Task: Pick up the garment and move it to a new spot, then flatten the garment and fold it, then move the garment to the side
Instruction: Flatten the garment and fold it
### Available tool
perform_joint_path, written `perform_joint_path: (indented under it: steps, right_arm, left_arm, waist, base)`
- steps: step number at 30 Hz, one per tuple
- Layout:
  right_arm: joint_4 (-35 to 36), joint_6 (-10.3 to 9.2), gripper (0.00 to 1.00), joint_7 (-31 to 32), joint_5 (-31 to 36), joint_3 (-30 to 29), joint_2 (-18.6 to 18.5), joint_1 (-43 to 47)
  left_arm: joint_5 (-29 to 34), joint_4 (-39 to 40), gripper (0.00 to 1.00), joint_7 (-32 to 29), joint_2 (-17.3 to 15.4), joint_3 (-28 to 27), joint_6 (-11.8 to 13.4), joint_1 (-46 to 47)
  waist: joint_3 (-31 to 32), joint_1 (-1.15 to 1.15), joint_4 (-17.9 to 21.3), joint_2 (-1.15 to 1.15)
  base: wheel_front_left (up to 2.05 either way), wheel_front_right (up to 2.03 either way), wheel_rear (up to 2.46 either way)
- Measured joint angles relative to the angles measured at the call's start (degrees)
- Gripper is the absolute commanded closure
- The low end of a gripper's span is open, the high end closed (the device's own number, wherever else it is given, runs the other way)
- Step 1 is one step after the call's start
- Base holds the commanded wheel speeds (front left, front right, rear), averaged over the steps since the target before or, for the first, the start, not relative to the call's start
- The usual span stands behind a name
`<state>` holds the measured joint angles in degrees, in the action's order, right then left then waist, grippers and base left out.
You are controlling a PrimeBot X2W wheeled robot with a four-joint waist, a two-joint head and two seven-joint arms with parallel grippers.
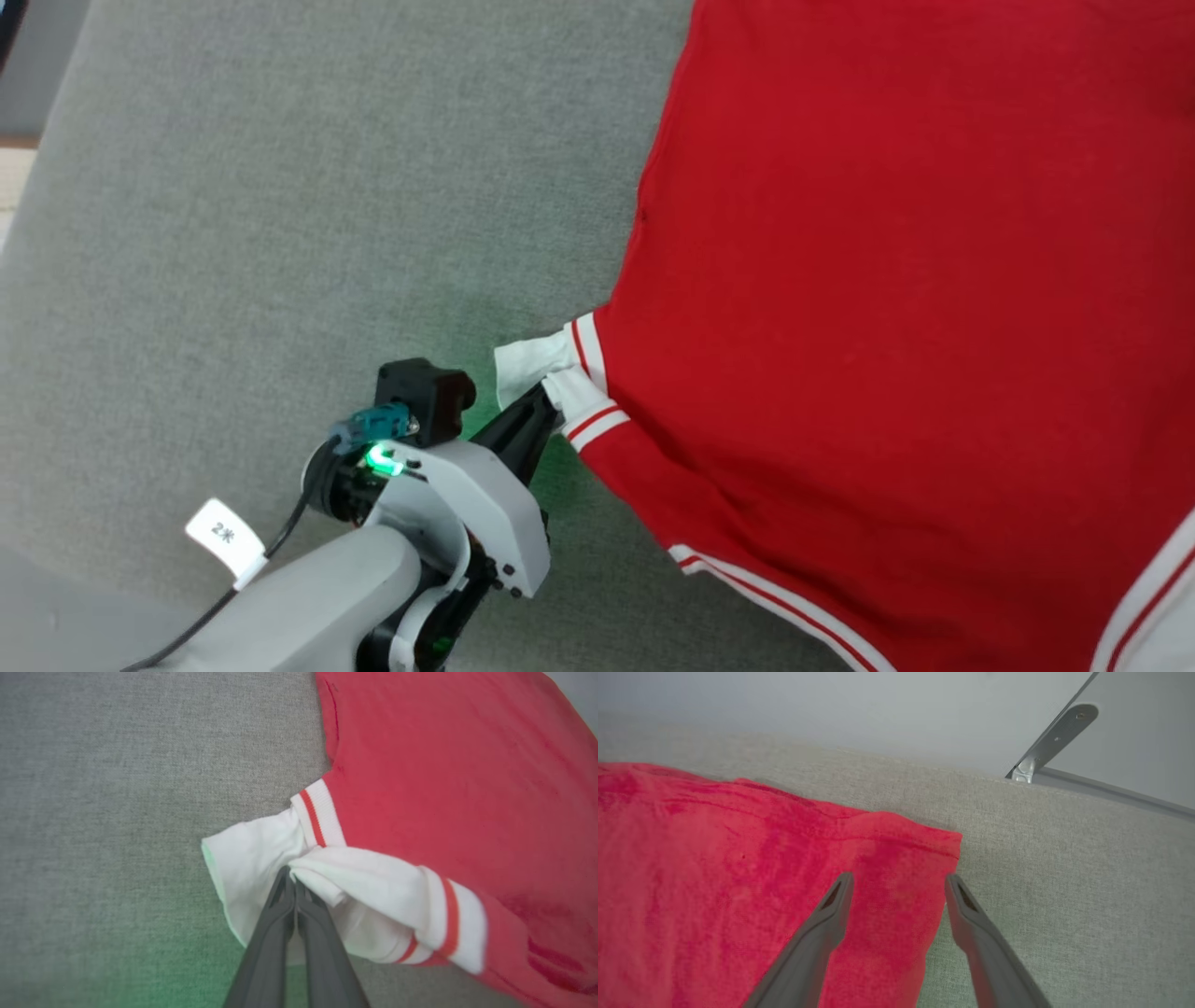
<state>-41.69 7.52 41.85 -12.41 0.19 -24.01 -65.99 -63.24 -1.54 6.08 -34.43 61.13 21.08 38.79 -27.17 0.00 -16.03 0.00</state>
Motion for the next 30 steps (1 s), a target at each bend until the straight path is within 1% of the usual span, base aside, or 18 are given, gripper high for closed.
perform_joint_path:
  steps: [4,9,13,17,18,19,22,24,27,30]
  right_arm:
    - [-4.52,0.0,0.0,4.36,4.01,-3.53,0.31,-3.74]
    - [-9.13,0.0,0.0,9.38,11.17,-8.62,0.66,-7.08]
    - [-10.66,0.0,0.0,12.99,17.4,-14.44,1.57,-8.88]
    - [-9.77,0.0,0.0,15.25,23.56,-22.26,3.36,-9.4]
    - [-9.28,0.0,0.51,15.78,25.28,-23.83,3.94,-9.41]
    - [-8.61,0.0,1.0,16.14,26.94,-25.01,4.64,-9.41]
    - [-7.09,-0.02,1.0,15.91,30.39,-27.94,6.98,-9.1]
    - [-6.53,-0.04,1.0,15.51,31.52,-29.37,8.84,-8.72]
    - [-6.06,-0.04,1.0,13.22,32.76,-31.0,10.76,-8.48]
    - [-6.21,-0.03,1.0,9.76,33.2,-30.95,12.79,-8.67]
  left_arm:
    - [0.01,-0.81,1.0,0.08,0.86,0.02,-1.01,0.91]
    - [-0.03,-1.65,1.0,0.25,1.94,0.0,-2.4,1.8]
    - [-0.04,-2.68,1.0,0.53,3.09,0.12,-3.47,2.34]
    - [-0.03,-3.78,1.0,0.79,4.13,0.24,-4.47,3.1]
    - [-0.04,-4.1,1.0,0.88,4.41,0.27,-4.61,3.18]
    - [-0.07,-4.43,1.0,1.02,4.59,0.25,-4.91,3.2]
    - [-0.21,-5.34,1.0,1.19,5.08,0.27,-5.28,3.23]
    - [-0.33,-6.04,1.0,1.29,5.24,0.23,-5.44,3.21]
    - [-0.78,-6.94,1.0,1.35,4.97,0.14,-5.43,2.98]
    - [-1.08,-7.58,1.0,1.48,4.34,-0.11,-5.16,2.23]
  waist:
    - [-1.18,0.0,-1.19,0.0]
    - [-2.59,0.0,-2.42,0.0]
    - [-3.56,0.0,-3.36,0.0]
    - [-4.26,0.0,-4.33,0.0]
    - [-4.35,0.0,-4.54,0.0]
    - [-4.4,0.0,-4.71,0.0]
    - [-4.01,0.0,-4.92,0.0]
    - [-3.36,0.0,-4.9,0.0]
    - [-2.15,0.0,-4.6,0.0]
    - [-0.8,0.0,-4.01,0.0]
  base:
    - [0.0,0.0,0.0]
    - [0.0,0.0,0.0]
    - [0.0,0.0,0.0]
    - [0.0,0.0,0.0]
    - [0.0,0.0,0.0]
    - [0.0,0.0,0.0]
    - [0.0,0.0,0.0]
    - [0.0,0.0,0.0]
    - [0.0,0.0,0.0]
    - [0.0,0.0,0.0]
